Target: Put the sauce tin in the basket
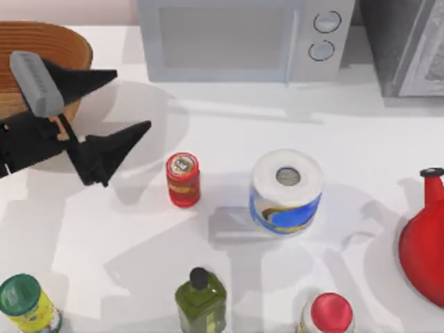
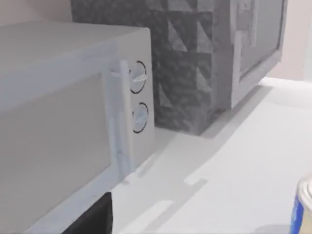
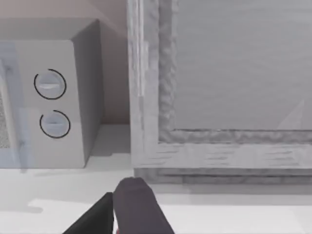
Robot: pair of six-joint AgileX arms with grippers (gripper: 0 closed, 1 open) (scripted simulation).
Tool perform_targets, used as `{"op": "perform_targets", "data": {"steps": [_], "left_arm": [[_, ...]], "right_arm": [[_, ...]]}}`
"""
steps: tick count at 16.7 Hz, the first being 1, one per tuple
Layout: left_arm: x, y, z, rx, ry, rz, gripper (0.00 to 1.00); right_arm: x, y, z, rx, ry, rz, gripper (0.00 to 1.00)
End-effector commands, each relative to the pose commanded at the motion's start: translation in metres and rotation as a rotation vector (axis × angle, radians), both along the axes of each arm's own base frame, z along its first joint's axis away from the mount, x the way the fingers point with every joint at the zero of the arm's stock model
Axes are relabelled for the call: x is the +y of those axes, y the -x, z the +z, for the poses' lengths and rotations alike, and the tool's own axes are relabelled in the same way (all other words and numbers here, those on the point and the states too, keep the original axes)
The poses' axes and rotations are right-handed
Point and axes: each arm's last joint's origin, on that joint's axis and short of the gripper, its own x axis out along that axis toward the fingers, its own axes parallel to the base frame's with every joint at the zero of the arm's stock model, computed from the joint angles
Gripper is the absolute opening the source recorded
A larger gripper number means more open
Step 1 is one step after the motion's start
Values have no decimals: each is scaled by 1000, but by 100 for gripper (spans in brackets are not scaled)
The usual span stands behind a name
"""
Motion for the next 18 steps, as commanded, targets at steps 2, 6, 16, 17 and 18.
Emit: {"op": "perform_targets", "data": {"steps": [2,6,16,17,18], "left_arm": [[-2,-19,-35,13,2,-114,100],[0,-37,-103,31,11,-290,100],[6,-41,-149,25,19,-395,100],[4,-40,-149,30,20,-398,100],[3,-40,-149,29,20,-397,100]], "right_arm": [[0,0,0,0,0,0,100],[0,0,0,0,0,0,100],[0,0,0,0,0,0,100],[0,0,0,0,0,0,100],[0,0,0,0,0,0,100]]}}
